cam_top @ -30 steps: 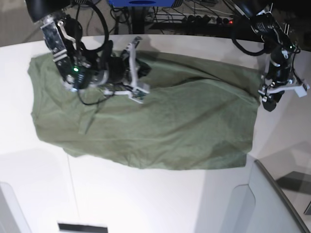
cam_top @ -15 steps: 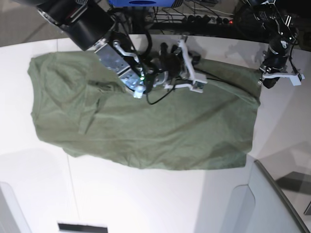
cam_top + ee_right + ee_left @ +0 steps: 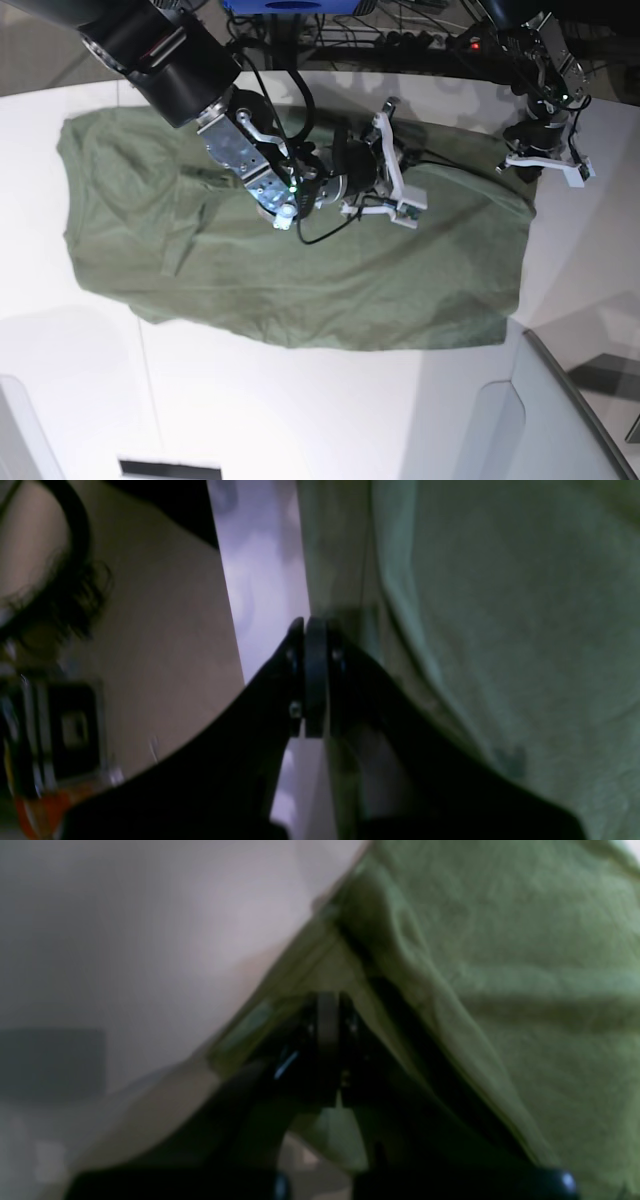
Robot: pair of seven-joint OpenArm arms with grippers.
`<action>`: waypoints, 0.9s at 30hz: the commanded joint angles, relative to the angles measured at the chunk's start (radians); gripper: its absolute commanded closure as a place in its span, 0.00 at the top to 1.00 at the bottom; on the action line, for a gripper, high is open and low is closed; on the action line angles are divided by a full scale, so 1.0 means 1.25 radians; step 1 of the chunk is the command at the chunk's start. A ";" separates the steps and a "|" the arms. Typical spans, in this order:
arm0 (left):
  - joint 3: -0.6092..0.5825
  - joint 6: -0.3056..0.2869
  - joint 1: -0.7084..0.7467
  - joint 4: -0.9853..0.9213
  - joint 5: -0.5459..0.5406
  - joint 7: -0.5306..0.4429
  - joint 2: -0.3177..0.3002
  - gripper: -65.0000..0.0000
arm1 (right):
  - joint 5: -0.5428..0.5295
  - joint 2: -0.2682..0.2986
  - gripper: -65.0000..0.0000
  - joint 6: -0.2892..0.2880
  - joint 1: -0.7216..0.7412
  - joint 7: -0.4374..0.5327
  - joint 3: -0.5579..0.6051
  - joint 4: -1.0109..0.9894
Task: Layout the t-shirt on the table in an organized manner, then fold the t-shirt properly
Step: 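Drag the grasped fabric with the right gripper across the shirt body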
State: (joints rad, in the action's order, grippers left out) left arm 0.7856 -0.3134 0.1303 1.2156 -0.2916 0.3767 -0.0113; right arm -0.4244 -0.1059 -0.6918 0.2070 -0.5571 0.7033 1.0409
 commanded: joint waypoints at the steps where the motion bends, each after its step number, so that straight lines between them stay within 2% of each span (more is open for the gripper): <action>1: 0.002 -0.004 -0.008 0.005 -0.010 -0.021 -0.011 0.00 | -0.010 -0.007 0.00 -0.005 0.019 0.015 -0.015 -0.011; 11: 0.002 -0.004 -0.004 -0.002 -0.003 -0.022 -0.014 0.00 | -0.010 0.009 0.00 -0.005 0.055 0.132 -0.043 -0.190; 17: -0.001 -0.004 -0.004 -0.027 -0.003 -0.048 -0.026 0.00 | -0.007 0.042 0.00 -0.005 0.056 0.157 -0.173 -0.238; 21: 0.002 -0.004 -0.004 -0.049 -0.008 -0.055 -0.031 0.00 | -0.010 0.078 0.00 0.058 0.058 0.158 -0.191 -0.232; 27: 0.002 -0.004 0.004 0.004 -0.012 -0.050 -0.025 0.00 | -0.012 0.098 0.00 0.062 0.007 0.157 -0.194 -0.062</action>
State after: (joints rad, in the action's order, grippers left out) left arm 0.7849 -0.3103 0.1406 1.1984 -0.2932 0.3367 -0.0319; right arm -0.4160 0.0303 -0.5919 0.1978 -0.3832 0.4606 0.9455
